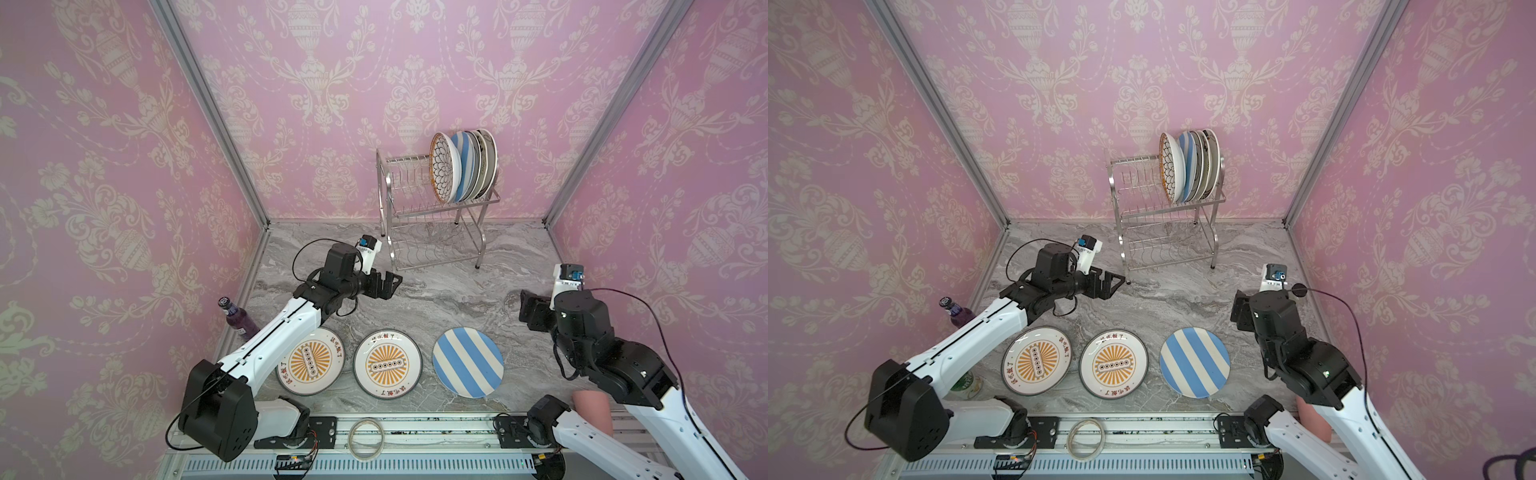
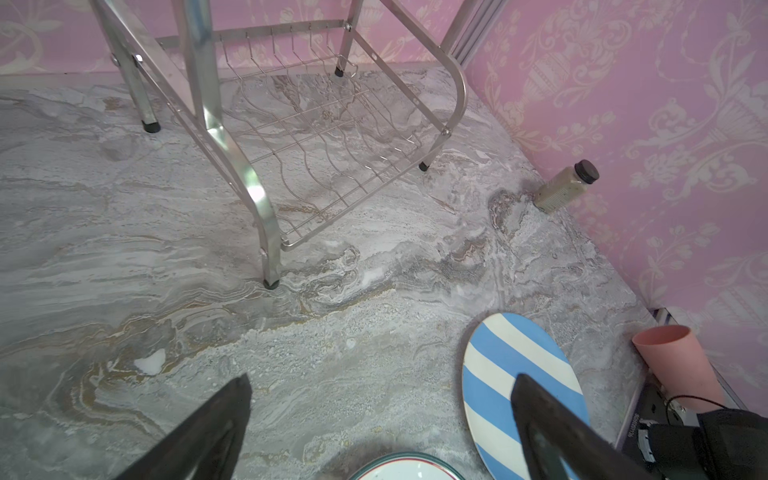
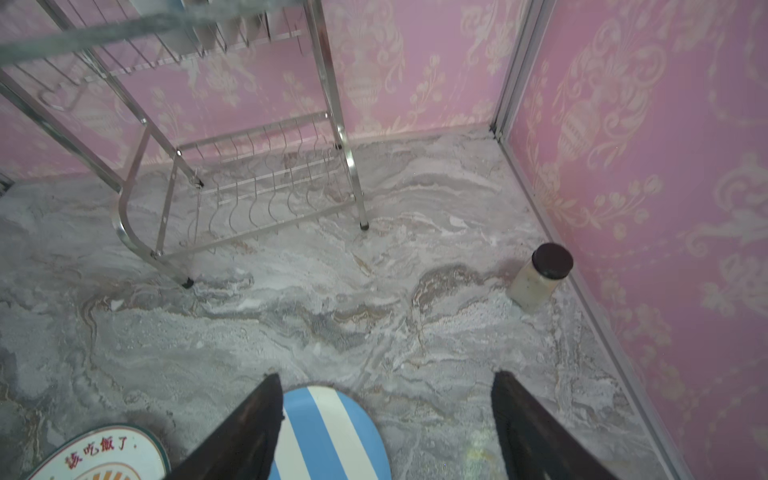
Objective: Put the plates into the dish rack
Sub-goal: 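Move the right gripper to the striped plate rim while left gripper reaches over it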
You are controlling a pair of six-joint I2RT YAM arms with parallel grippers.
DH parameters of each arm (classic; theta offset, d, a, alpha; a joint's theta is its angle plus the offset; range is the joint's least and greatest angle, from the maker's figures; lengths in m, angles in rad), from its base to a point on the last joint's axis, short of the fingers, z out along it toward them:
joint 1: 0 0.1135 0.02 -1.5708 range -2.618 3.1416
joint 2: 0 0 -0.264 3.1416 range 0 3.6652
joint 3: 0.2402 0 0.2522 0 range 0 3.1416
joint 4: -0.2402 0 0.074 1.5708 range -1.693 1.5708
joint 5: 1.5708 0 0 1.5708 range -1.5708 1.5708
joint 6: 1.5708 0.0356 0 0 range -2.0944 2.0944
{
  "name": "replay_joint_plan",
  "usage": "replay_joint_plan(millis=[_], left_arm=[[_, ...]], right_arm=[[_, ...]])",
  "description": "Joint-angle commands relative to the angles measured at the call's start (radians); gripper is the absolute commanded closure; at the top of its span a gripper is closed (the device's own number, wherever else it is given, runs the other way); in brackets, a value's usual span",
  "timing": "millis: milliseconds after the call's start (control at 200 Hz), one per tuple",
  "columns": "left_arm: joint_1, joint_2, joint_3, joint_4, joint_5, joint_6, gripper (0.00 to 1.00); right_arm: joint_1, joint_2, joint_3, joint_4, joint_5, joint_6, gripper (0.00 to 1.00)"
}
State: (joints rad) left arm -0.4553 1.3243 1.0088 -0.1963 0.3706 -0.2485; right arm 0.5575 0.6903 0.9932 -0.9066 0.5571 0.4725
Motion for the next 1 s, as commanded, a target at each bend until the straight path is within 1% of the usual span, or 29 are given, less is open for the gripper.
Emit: replay_joint_plan(millis=[0,60,175,245,325,415,545,681,801,996], left_arm=[[-0.023,-0.002,-0.032,0.037,-0.040,-0.004,0.01],[-0.043,0.000,-0.062,0.054,-0.044,-0.005,0.01],[-0.091,0.033,-0.062,0.011,-0.053,0.002,0.01],[-0.115,0.052,-0.074,0.025,-0.048,-0.011,0.01],[-0.137,0.067,-0.089,0.049,-0.035,-0.017,0.01],[-0.149,0.080,-0.109,0.070,-0.022,-0.021,0.01],[-0.161,0.105,-0.133,0.105,0.030,-0.032,0.01],[-0.195,0.154,-0.150,0.158,0.087,-0.010,0.01],[-0.218,0.210,-0.133,0.144,0.106,0.006,0.01],[-0.245,0.251,-0.115,0.134,0.106,0.016,0.01]], right_arm=[[-0.004,0.023,-0.059,-0.089,-0.090,0.172,0.18],[-0.004,0.058,-0.086,-0.127,-0.102,0.207,0.18],[-0.006,0.105,-0.129,-0.204,-0.101,0.315,0.18],[-0.007,0.119,-0.178,-0.203,-0.140,0.372,0.19],[-0.007,0.121,-0.247,-0.165,-0.205,0.419,0.19],[-0.009,0.092,-0.338,-0.102,-0.268,0.466,0.20],[-0.029,0.050,-0.474,-0.009,-0.380,0.519,0.21],[-0.034,0.055,-0.564,0.052,-0.431,0.548,0.23],[-0.035,0.058,-0.560,0.037,-0.424,0.540,0.23],[-0.039,0.099,-0.552,0.046,-0.475,0.542,0.23]])
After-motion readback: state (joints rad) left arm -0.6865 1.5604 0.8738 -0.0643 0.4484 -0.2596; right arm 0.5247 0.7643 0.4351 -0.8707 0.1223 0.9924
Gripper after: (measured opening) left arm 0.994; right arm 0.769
